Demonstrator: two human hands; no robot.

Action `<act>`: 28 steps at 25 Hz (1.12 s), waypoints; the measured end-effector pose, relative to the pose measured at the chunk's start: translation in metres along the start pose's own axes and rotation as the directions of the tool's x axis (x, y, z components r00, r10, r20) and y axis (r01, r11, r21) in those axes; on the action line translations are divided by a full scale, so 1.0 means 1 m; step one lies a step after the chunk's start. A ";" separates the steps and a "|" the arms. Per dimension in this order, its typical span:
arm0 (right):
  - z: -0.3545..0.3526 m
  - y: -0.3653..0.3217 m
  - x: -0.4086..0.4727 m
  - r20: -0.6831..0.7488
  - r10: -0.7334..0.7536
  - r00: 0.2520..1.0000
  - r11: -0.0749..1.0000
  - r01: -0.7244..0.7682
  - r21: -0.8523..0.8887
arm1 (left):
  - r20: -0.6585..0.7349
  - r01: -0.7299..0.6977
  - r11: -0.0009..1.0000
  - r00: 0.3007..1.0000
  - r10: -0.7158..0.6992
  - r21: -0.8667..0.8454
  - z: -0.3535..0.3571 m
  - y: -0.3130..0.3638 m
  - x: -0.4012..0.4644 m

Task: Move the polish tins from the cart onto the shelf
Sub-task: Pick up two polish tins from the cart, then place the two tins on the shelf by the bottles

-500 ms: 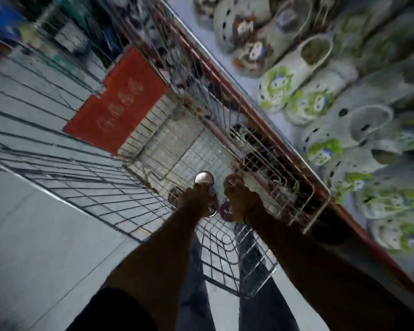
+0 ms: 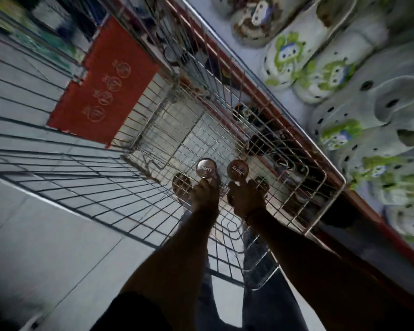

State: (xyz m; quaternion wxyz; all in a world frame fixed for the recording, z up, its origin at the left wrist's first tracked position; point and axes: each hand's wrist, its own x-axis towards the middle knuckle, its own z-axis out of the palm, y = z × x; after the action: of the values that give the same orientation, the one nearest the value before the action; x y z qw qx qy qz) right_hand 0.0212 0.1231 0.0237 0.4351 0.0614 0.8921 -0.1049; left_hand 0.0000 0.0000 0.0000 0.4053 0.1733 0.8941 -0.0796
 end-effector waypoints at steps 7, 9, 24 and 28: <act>-0.163 -0.028 -0.071 -0.362 -0.083 0.929 0.988 0.123 0.089 | -0.267 -0.034 0.937 0.962 -0.064 -0.347 -0.162 -0.067 -0.071; -0.220 -0.034 -0.101 -0.525 -0.119 0.842 0.981 0.183 0.070 | -0.392 -0.113 0.909 0.918 -0.059 -0.401 -0.222 -0.085 -0.093; -0.440 0.138 -0.346 -0.930 0.229 0.287 0.973 -0.037 0.229 | -0.906 -0.729 0.683 0.260 0.335 0.044 -0.526 0.093 -0.237; -0.433 0.203 -0.347 -0.841 0.351 0.411 0.928 -0.272 0.255 | -0.760 -0.692 0.715 0.414 0.501 0.094 -0.524 0.168 -0.215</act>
State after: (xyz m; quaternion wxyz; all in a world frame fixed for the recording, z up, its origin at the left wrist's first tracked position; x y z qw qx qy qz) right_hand -0.0555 0.4180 0.5301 -0.0728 0.2877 0.9549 -0.0103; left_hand -0.1707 0.2514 0.5066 0.0236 0.4492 0.8560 0.2547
